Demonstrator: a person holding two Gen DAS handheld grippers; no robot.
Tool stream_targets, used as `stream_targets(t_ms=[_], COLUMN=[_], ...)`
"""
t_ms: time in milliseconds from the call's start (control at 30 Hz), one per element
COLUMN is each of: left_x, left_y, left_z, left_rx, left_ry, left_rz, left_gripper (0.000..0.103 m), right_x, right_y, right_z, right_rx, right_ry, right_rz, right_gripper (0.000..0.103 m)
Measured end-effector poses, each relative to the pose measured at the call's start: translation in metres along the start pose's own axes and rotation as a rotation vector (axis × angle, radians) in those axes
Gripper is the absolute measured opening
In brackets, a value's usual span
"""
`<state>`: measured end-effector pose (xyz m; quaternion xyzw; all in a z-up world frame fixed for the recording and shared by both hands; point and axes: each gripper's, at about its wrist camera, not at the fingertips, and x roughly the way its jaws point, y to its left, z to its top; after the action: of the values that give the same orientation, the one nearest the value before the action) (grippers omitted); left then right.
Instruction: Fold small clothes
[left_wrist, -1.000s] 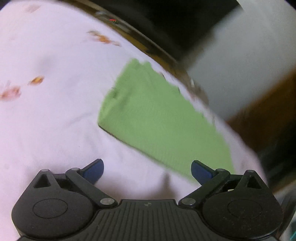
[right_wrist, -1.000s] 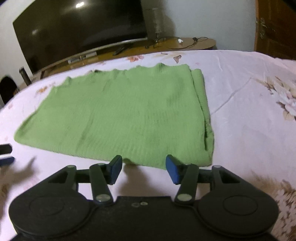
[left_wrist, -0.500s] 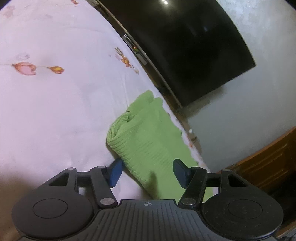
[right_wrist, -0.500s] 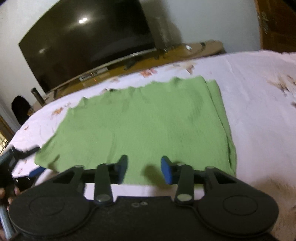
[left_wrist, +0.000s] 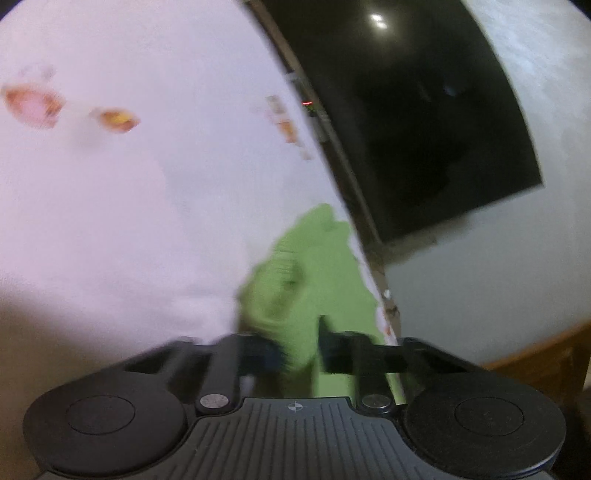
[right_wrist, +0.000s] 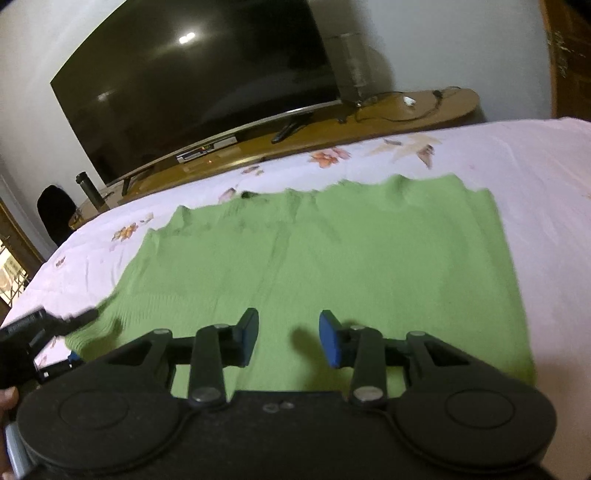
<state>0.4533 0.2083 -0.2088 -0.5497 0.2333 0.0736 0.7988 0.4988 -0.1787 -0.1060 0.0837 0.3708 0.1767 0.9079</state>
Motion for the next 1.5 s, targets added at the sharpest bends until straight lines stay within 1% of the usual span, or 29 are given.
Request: stream_targets(t_ms=[33, 67, 100, 167, 267, 367, 433, 500, 567, 633, 700, 767, 867, 900, 933, 967, 1000, 1033, 1067, 1100, 1133, 1167, 1200, 1233, 1267, 1333, 1367, 1433, 1500], left_x=[0.001, 0.002, 0.002, -0.001, -0.003, -0.006, -0.004, -0.003, 0.001, 0.014, 0.023, 0.027, 0.036, 0.042, 0.049, 0.056, 0.066, 0.082, 0.097, 0.11, 0.122, 0.122, 0.113, 0.102, 0.092, 0.074, 0.07, 0.057, 0.062], left_y=[-0.001, -0.003, -0.005, -0.002, -0.003, -0.01, -0.02, -0.027, -0.037, -0.047, -0.07, -0.11, -0.178, -0.2, -0.215, -0.226, -0.236, -0.241, -0.24, -0.234, -0.226, -0.223, -0.222, -0.223, -0.224, -0.223, -0.222, -0.215, -0.204], left_z=[0.0, -0.001, -0.002, -0.002, 0.005, 0.008, 0.014, 0.016, 0.018, 0.02, 0.022, 0.014, -0.018, -0.038, -0.057, -0.078, -0.103, -0.134, -0.158, -0.178, -0.192, -0.196, -0.194, -0.19, -0.183, -0.162, -0.15, -0.124, -0.104], left_rx=[0.01, 0.033, 0.053, 0.044, 0.062, 0.098, 0.127, 0.147, 0.172, 0.197, 0.235, 0.347, 0.523, 0.596, 0.641, 0.682, 0.73, 0.788, 0.823, 0.838, 0.829, 0.812, 0.804, 0.816, 0.817, 0.776, 0.76, 0.749, 0.755], left_ry=[-0.004, 0.002, 0.0, -0.001, -0.007, 0.002, 0.006, 0.011, 0.023, 0.06, 0.074, 0.096, 0.196, 0.254, 0.311, 0.373, 0.445, 0.541, 0.596, 0.642, 0.694, 0.716, 0.704, 0.688, 0.682, 0.654, 0.636, 0.585, 0.519], left_rz=[-0.008, 0.001, 0.005, -0.02, -0.032, -0.047, -0.066, -0.085, -0.088, -0.071, -0.116, -0.17, -0.271, -0.311, -0.345, -0.378, -0.398, -0.377, -0.32, -0.262, -0.203, -0.2, -0.238, -0.275, -0.28, -0.306, -0.315, -0.303, -0.231], left_gripper=[0.009, 0.009, 0.009, 0.006, 0.006, 0.006, 0.006, 0.006, 0.006, 0.006, 0.006, 0.006, 0.006, 0.006, 0.006, 0.006, 0.006, 0.006, 0.007, 0.007, 0.007, 0.007, 0.008, 0.02, 0.034, 0.047, 0.05, 0.051, 0.051], right_x=[0.006, 0.013, 0.019, 0.032, 0.048, 0.07, 0.072, 0.072, 0.072, 0.072, 0.072, 0.071, 0.072, 0.07, 0.063, 0.053, 0.04, 0.019, 0.0, -0.019, -0.038, -0.052, -0.069, -0.084, -0.097, -0.116, -0.121, -0.126, -0.123], right_y=[0.004, 0.009, 0.013, 0.022, 0.029, 0.033, 0.029, 0.023, 0.018, 0.017, 0.012, 0.006, -0.009, -0.017, -0.03, -0.044, -0.06, -0.083, -0.102, -0.123, -0.149, -0.168, -0.184, -0.193, -0.198, -0.204, -0.202, -0.191, -0.178], right_z=[0.004, 0.008, 0.011, 0.016, 0.019, 0.011, 0.004, 0.003, 0.002, 0.002, 0.002, 0.002, 0.003, 0.004, 0.005, 0.004, 0.001, -0.005, -0.013, -0.023, -0.036, -0.046, -0.055, -0.06, -0.065, -0.073, -0.075, -0.076, -0.074], right_rx=[-0.015, -0.032, -0.049, -0.076, -0.096, -0.123, -0.109, -0.07, -0.049, -0.041, -0.015, 0.026, 0.123, 0.173, 0.244, 0.31, 0.382, 0.465, 0.529, 0.599, 0.692, 0.753, 0.79, 0.793, 0.787, 0.798, 0.789, 0.777, 0.766], right_ry=[0.0, -0.001, -0.004, -0.013, -0.008, 0.059, 0.029, 0.02, 0.014, 0.009, 0.004, 0.004, 0.01, 0.014, 0.008, -0.015, -0.044, -0.091, -0.138, -0.174, -0.198, -0.212, -0.22, -0.232, -0.25, -0.262, -0.258, -0.242, -0.219], right_rz=[0.0, -0.002, -0.004, -0.005, 0.0, -0.032, -0.029, -0.013, 0.002, 0.011, 0.025, 0.045, 0.098, 0.119, 0.13, 0.124, 0.12, 0.111, 0.084, 0.067, 0.073, 0.087, 0.073, 0.041, 0.043, 0.092, 0.106, 0.154, 0.225], right_gripper=[0.021, 0.016, 0.014, 0.011, 0.009, 0.007, 0.005, 0.005, 0.004, 0.004, 0.004, 0.003, 0.0, 0.0, 0.0, 0.006, 0.009, 0.023, 0.031, 0.034, 0.042, 0.049, 0.058, 0.064, 0.064, 0.067, 0.066, 0.066, 0.066])
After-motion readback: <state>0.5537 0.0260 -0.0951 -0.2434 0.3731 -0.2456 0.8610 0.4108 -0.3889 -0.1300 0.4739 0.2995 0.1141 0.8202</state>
